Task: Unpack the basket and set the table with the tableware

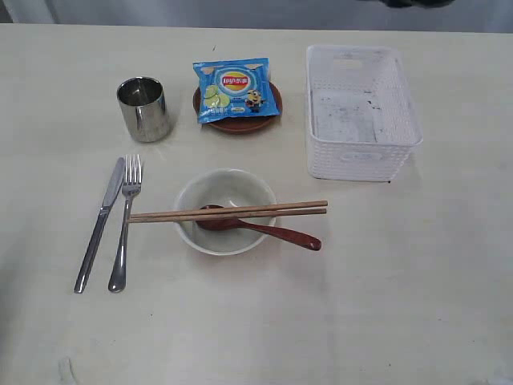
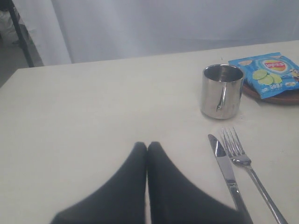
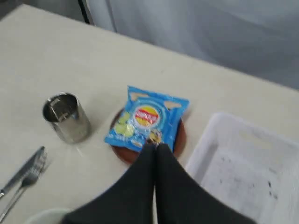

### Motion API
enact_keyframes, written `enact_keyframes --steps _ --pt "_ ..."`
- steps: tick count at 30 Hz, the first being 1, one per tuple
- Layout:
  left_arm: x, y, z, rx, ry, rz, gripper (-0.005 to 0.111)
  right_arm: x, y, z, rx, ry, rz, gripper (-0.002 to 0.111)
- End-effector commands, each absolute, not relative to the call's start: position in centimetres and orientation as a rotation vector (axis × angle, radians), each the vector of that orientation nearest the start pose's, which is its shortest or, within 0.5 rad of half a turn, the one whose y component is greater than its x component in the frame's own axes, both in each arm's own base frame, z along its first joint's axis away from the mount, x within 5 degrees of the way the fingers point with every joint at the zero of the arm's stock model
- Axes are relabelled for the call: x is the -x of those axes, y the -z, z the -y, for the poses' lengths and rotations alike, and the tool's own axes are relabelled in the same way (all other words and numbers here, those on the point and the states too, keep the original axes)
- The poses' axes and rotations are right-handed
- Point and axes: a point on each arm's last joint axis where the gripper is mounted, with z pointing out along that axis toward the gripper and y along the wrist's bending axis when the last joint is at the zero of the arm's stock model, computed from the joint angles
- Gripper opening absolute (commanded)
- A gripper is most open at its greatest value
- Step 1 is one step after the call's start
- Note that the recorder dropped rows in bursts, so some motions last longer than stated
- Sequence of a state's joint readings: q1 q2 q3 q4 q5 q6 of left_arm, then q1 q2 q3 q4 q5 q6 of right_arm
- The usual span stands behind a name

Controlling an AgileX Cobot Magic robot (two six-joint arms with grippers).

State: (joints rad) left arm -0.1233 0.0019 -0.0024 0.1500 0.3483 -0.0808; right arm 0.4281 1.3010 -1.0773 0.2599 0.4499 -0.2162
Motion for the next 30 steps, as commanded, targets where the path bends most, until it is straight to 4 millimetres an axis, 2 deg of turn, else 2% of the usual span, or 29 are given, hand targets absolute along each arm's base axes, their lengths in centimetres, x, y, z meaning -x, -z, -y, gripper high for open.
enact_keyframes --steps 1,6,11,17,24,30 --pt "-5.4 -18.2 0.2 -0.136 0.001 -1.822 0.000 -22.9 -36.3 -13.2 0.521 -0.410 -1.917 0.000" --pt "-5.4 -18.2 0.2 -0.136 0.001 -1.822 0.000 -20.0 -37.4 -12.0 0.515 -0.438 -1.862 0.000" --pt "-5.4 -18.2 0.2 -0.136 0.001 -1.822 0.000 -17.8 -39.4 -10.8 0.499 -0.452 -1.777 0.000" --pt "-5.4 -18.2 0.2 -0.136 0.001 -1.822 0.000 -16.2 -40.8 -9.9 0.483 -0.461 -1.708 0.000" --pt "-5.4 -18.2 0.2 -0.136 0.001 -1.822 0.000 -15.2 -41.5 -9.3 0.480 -0.462 -1.668 0.000" --pt "-5.4 -18.2 0.2 -0.136 0.001 -1.822 0.000 -12.7 -43.0 -8.0 0.463 -0.476 -1.577 0.000"
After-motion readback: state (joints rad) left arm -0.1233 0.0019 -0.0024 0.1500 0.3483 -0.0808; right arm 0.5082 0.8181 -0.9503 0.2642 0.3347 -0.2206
